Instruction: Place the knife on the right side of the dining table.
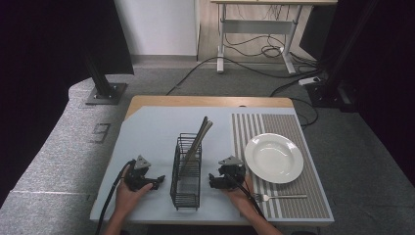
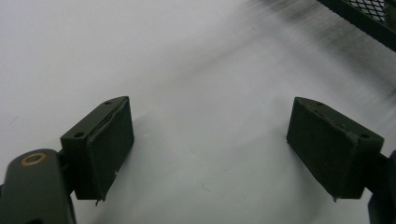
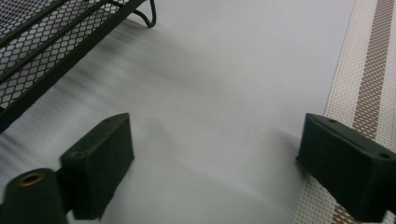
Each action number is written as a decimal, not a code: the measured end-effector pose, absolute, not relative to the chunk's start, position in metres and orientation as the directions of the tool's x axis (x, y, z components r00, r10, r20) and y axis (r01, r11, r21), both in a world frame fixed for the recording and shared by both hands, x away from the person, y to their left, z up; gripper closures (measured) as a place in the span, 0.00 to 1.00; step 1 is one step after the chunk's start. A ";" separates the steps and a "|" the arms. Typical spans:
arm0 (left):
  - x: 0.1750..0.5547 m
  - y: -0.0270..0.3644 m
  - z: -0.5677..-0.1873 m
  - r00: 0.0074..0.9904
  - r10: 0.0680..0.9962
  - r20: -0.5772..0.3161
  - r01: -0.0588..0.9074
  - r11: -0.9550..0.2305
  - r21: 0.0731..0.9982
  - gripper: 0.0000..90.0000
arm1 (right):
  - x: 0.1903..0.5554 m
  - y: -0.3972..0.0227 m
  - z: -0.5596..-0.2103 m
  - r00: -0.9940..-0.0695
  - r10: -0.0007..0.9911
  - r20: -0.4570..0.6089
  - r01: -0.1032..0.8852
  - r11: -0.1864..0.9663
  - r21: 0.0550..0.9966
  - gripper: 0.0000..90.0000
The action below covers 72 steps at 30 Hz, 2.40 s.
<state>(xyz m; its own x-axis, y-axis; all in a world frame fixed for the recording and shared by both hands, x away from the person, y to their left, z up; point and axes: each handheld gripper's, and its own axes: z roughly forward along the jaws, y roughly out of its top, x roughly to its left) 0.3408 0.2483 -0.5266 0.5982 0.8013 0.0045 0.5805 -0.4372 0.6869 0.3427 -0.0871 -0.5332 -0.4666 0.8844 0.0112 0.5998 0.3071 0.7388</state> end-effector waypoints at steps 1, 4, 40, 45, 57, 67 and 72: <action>0.341 0.248 -0.527 0.598 0.801 0.005 0.580 -0.437 0.687 0.16 | 0.343 -0.088 -0.533 -0.475 0.880 0.015 0.594 0.307 0.743 0.14; 0.341 0.248 -0.527 0.598 0.801 0.004 0.580 -0.437 0.687 0.16 | 0.342 -0.089 -0.532 -0.484 0.875 0.020 0.585 0.306 0.751 0.14; 0.341 0.248 -0.527 0.599 0.801 0.004 0.580 -0.437 0.687 0.16 | 0.344 -0.108 -0.470 -0.511 0.854 0.100 0.488 0.193 0.851 0.18; 0.341 0.248 -0.527 0.598 0.801 0.003 0.580 -0.436 0.688 0.16 | 0.348 -0.104 -0.456 -0.518 0.850 0.096 0.461 0.183 0.868 0.18; 0.341 0.248 -0.527 0.598 0.801 0.004 0.580 -0.436 0.688 0.16 | 0.359 -0.100 -0.423 -0.535 0.839 0.097 0.419 0.164 0.893 0.18; 0.341 0.248 -0.527 0.598 0.802 0.004 0.580 -0.436 0.688 0.16 | 0.366 -0.089 -0.402 -0.559 0.825 0.081 0.384 0.171 0.907 0.21; 0.341 0.248 -0.527 0.598 0.802 0.004 0.579 -0.435 0.689 0.16 | 0.378 -0.076 -0.391 -0.578 0.814 0.063 0.360 0.184 0.915 0.22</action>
